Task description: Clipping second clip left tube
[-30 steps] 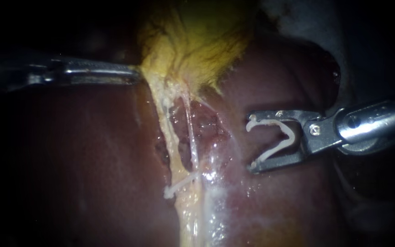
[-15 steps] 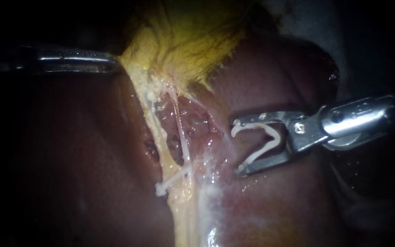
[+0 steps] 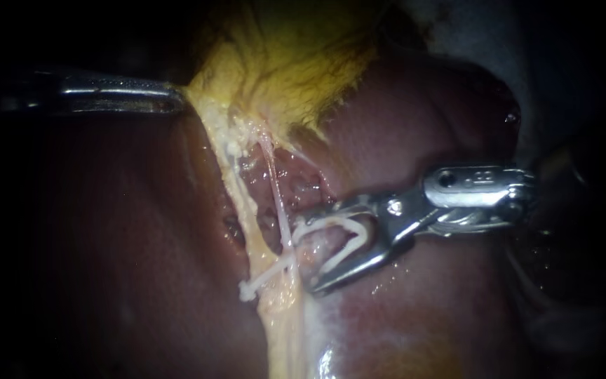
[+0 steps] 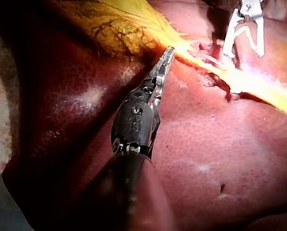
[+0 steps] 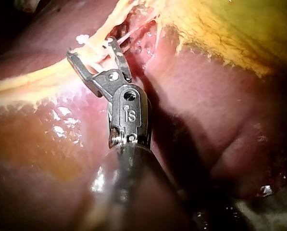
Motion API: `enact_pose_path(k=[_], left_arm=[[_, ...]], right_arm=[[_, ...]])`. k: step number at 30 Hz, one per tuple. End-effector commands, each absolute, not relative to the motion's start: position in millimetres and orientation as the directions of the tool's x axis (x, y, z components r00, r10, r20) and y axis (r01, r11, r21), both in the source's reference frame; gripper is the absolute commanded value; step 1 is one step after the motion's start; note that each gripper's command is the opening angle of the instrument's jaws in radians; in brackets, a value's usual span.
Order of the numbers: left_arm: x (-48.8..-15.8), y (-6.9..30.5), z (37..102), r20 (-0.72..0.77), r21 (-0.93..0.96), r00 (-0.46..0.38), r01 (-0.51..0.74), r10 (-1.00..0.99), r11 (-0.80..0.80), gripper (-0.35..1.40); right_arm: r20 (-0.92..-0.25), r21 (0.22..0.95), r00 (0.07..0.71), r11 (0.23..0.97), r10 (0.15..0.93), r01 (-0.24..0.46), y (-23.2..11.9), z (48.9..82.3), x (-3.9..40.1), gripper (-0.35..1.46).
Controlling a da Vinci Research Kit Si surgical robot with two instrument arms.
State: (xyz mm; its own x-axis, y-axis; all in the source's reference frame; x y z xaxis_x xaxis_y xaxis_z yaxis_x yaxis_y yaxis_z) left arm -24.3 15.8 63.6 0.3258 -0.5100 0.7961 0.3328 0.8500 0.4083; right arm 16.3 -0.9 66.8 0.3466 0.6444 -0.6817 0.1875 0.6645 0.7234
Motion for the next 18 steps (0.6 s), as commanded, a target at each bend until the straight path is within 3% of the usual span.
enact_pose_path(k=[1,18], left_arm=[[-24.3,15.8,63.6,0.796,0.408,0.326,0.333,-0.51,0.85,-0.35],[-24.4,15.8,63.6,0.796,0.408,0.326,0.334,-0.51,0.85,-0.35]], right_arm=[[-0.679,0.726,0.346,0.66,0.647,0.192,-1.0,67.1,16.6,0.56],[-0.639,0.762,0.374,0.619,0.672,0.189,-2.2,73.2,18.2,0.56]])
